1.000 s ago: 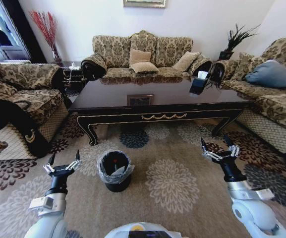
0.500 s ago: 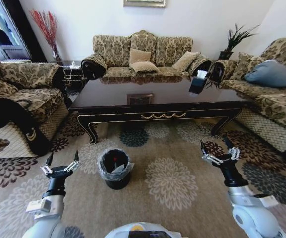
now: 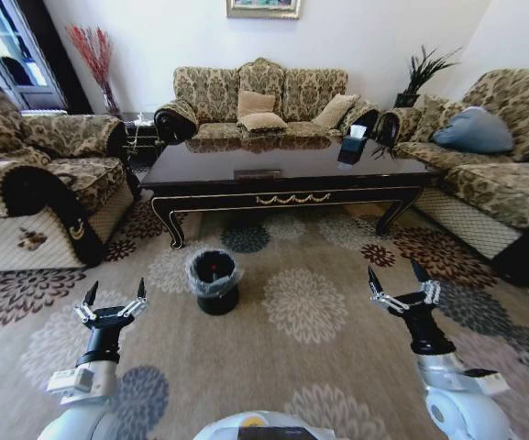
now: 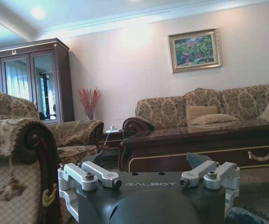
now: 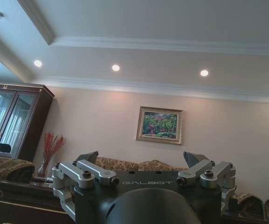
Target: Move to the front of the table and pick up the trash from the floor, then place it into the trash bin.
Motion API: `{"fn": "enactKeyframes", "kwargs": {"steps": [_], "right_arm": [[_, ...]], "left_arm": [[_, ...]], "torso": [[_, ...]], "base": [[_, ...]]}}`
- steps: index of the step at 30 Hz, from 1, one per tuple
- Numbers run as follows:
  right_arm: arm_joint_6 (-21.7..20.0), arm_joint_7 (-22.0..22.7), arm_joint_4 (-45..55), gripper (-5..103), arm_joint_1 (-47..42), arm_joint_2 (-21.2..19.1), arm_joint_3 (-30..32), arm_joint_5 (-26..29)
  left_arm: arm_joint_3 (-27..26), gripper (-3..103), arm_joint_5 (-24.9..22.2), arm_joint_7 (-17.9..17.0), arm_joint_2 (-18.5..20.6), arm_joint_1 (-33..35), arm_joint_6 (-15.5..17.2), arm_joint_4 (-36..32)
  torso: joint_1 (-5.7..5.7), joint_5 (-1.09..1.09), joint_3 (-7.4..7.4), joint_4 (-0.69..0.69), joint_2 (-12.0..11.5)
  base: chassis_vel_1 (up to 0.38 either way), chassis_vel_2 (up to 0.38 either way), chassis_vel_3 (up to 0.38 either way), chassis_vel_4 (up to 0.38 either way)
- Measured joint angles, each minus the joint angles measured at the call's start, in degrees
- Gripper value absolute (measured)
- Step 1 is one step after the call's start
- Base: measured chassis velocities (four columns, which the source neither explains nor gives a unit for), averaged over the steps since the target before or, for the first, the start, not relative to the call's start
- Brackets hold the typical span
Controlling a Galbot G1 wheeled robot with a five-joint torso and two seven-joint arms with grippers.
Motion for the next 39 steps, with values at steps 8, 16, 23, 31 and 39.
{"fn": "enactKeyframes", "kwargs": {"steps": [8,16,23,31,39], "right_arm": [[0.7,-0.1,-0.6,100,0.0,1.6,-0.3,-0.5],[1.5,-0.3,-0.9,100,0.3,2.5,-0.4,-0.5],[1.9,-0.7,-0.8,100,0.3,3.7,-0.6,-1.2],[2.1,-0.7,-1.0,100,0.7,4.4,-1.0,-1.3],[3.6,-0.7,-1.4,100,1.2,4.9,-1.1,-1.3]], "left_arm": [[0.1,100,0.0,-0.1,-0.1,-0.2,0.0,0.2],[0.2,100,0.9,-0.1,-0.9,0.5,-0.3,-0.2],[0.2,100,1.6,-0.3,-1.4,0.9,-1.1,-0.1],[0.1,100,1.5,-0.3,-1.7,1.1,-1.1,-0.4],[0.2,100,2.1,-0.4,-2.1,1.6,-1.3,-0.8]], "torso": [[0.00,0.01,0.01,0.00,0.0],[-0.01,0.05,0.00,0.00,0.0],[-0.01,-0.02,0.00,0.00,0.0],[0.00,0.01,0.01,0.00,0.0],[0.00,0.02,0.01,0.01,0.0]], "base": [[0.373,-0.367,-0.366,0.365],[0.351,-0.339,-0.348,0.344],[0.351,-0.340,-0.357,0.347],[0.341,-0.351,-0.338,0.362],[0.341,-0.358,-0.348,0.356]]}}
